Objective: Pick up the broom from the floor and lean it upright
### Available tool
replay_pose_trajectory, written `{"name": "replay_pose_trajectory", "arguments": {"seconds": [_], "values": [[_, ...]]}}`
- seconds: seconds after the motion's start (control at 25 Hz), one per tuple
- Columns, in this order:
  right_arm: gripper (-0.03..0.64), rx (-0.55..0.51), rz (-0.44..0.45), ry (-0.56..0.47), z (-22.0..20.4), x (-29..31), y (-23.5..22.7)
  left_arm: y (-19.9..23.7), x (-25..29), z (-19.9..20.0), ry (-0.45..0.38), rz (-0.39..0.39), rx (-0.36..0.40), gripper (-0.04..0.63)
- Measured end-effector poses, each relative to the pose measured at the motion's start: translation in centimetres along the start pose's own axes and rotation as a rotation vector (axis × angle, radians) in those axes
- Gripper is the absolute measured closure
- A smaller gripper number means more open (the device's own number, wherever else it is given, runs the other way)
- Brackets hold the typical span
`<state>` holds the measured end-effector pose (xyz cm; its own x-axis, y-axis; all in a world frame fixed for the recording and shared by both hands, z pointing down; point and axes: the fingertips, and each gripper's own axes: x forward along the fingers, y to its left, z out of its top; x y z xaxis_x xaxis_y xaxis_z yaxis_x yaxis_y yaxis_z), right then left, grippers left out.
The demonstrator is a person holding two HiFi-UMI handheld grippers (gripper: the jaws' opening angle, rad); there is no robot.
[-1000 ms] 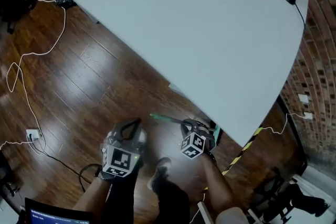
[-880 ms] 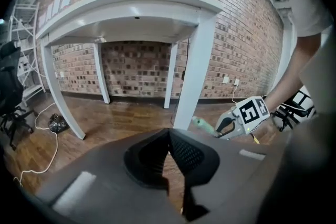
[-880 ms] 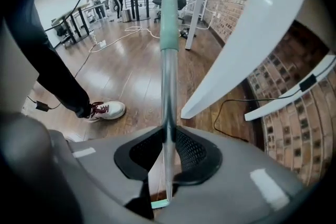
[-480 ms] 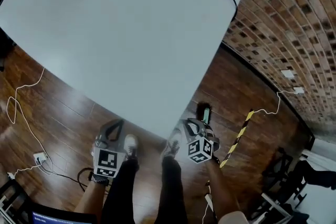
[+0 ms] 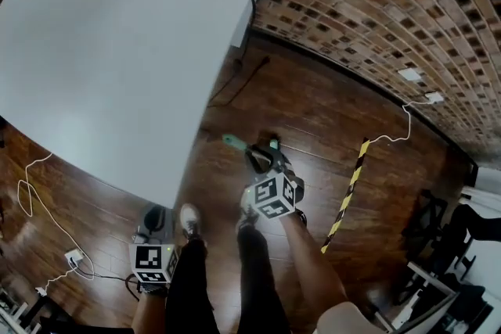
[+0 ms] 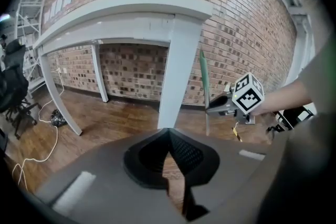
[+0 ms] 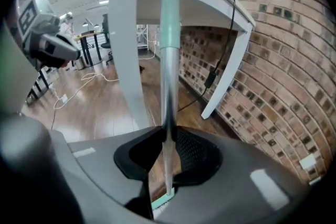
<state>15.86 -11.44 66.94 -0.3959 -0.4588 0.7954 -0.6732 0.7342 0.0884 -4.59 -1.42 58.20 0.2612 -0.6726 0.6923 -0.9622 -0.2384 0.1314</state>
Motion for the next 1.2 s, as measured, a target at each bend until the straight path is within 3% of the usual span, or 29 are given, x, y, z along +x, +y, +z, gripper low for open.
{"name": "replay_pose_trajectory", "arguments": {"seconds": [0.4,0.84,1.0,1.2], "values": [[0.526,0.038,0.012,-0.090,6.5,3.5,-3.2,0.0,-0.2,-0.2,0.014,0.035,0.029,0.597],[0.523,0.108,-0.031,-0.138,10.0,4.1,-5.2,-1.1,-0.5,-2.4,0.053,-0.019,0.096,0.597],[0.518,0.115,-0.056,-0.150,10.0,4.5,-5.3,-0.9,-0.5,-3.5,0.062,-0.021,0.079,0.597],[0.456,0.167,-0.027,-0.157,9.9,4.9,-5.3,-1.4,-0.3,-5.1,0.107,-0.057,0.088,0.597]]}}
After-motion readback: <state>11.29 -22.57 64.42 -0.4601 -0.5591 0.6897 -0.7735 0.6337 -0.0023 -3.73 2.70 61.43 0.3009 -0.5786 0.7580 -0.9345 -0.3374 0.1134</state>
